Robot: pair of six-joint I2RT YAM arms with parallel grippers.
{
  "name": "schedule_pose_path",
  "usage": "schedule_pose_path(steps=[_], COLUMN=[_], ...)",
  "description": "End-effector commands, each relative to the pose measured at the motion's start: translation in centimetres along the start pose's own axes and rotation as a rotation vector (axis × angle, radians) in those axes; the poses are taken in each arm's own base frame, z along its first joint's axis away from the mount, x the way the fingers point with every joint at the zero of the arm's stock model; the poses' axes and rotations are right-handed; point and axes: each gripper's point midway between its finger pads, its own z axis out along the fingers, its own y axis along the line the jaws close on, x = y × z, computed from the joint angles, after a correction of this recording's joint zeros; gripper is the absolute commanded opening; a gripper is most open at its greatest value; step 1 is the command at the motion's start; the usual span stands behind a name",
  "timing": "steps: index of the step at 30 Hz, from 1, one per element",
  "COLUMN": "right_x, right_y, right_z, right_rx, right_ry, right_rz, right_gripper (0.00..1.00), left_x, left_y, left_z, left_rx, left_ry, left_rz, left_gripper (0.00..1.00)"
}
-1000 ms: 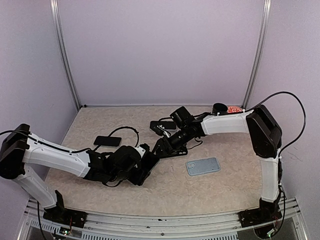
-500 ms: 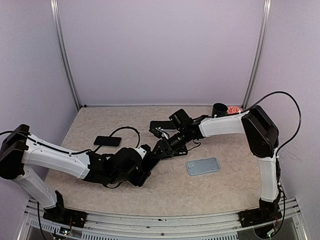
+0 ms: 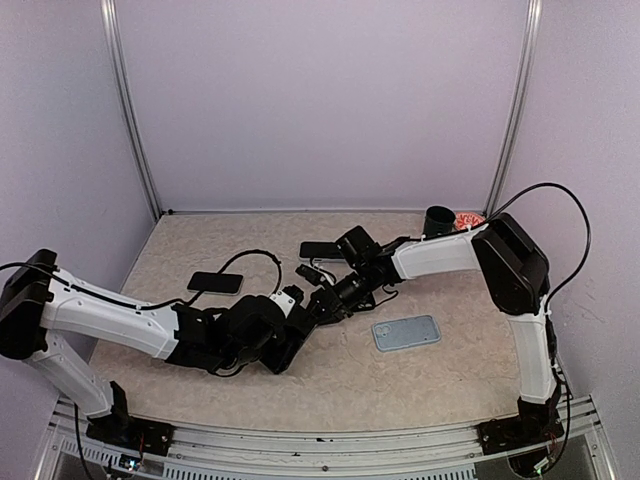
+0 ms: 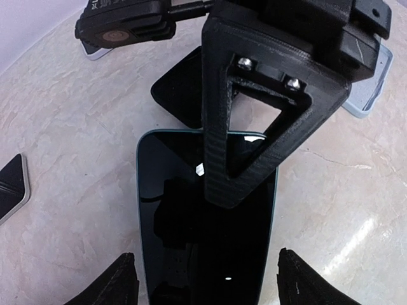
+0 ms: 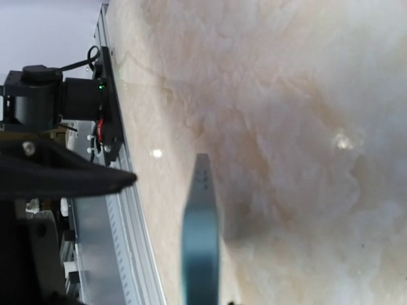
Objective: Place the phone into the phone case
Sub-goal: Pass from the left arm to the right, then pass from the right arm to the left
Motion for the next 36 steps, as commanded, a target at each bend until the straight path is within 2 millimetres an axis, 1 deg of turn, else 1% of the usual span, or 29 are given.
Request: schedule_pose_path(steps=[1, 2, 3, 4, 7, 9, 10, 13, 17, 19, 21, 24, 29, 36], right_x=[-0.2, -0.2, -0.3, -0.4, -1.1, -1.6, -1.8, -2.2, -2.2, -2.0, -2.2, -2.5, -2.9, -2.8], right_y=[1.4, 1.4, 1.6, 1.8, 2.7, 3.4, 3.6, 4.0, 4.5, 4.7, 5.1, 5.9, 6.8, 9.5], right_z=[0.1, 0.0, -0.1, -0.2, -1.2, -2.3, -2.7, -3.9, -4.9, -5.4, -6.0, -7.1, -8.8, -10.8], right_rx=[-0.051, -0.05, -0.05, -0.049, -0.049, -0.055, -0.054, -0.049, -0.04, -0.024, -0.015, -0.002, -0.004, -0.072], right_ry=[0.007, 0.005, 0.002, -0.004, -0.042, -0.077, -0.093, -0.138, -0.183, -0.197, -0.229, -0.279, -0.371, -0.476], right_rz=[-0.017, -0.016, -0.019, -0.024, -0.055, -0.071, -0.077, -0.099, -0.144, -0.157, -0.195, -0.242, -0.283, -0.369], right_gripper=[0.0, 0.0, 0.0, 0.0, 0.0, 0.0, 0.0, 0.0, 0.0, 0.0, 0.0, 0.0, 0.0, 0.0], left_x=[-2.8, -2.9, -2.9, -2.9, -2.9, -2.8, -3.4, -3.8, -5.3, -5.7, -6.3, -7.1, -7.8, -8.0], left_y=[0.0, 0.0, 0.1, 0.1, 0.2, 0.4, 0.5, 1.0, 2.6, 3.4, 4.1, 4.8, 4.6, 4.4], left_z=[-1.0, -1.0, -1.1, -1.1, -1.5, -1.7, -2.0, -2.2, -3.4, -3.8, -4.5, -5.2, -5.9, -6.3], left_rx=[-0.007, -0.008, -0.008, -0.005, 0.005, 0.022, 0.041, 0.113, 0.23, 0.282, 0.334, 0.407, 0.514, 0.646], left_ry=[-0.086, -0.088, -0.089, -0.09, -0.098, -0.097, -0.117, -0.132, -0.18, -0.195, -0.221, -0.246, -0.267, -0.29], left_rz=[-0.029, -0.032, -0.038, -0.046, -0.077, -0.104, -0.133, -0.221, -0.374, -0.446, -0.514, -0.582, -0.648, -0.728], left_gripper=[0.75, 0.77, 0.81, 0.84, 0.91, 0.94, 0.96, 0.99, 0.99, 0.99, 0.99, 0.99, 0.99, 0.99])
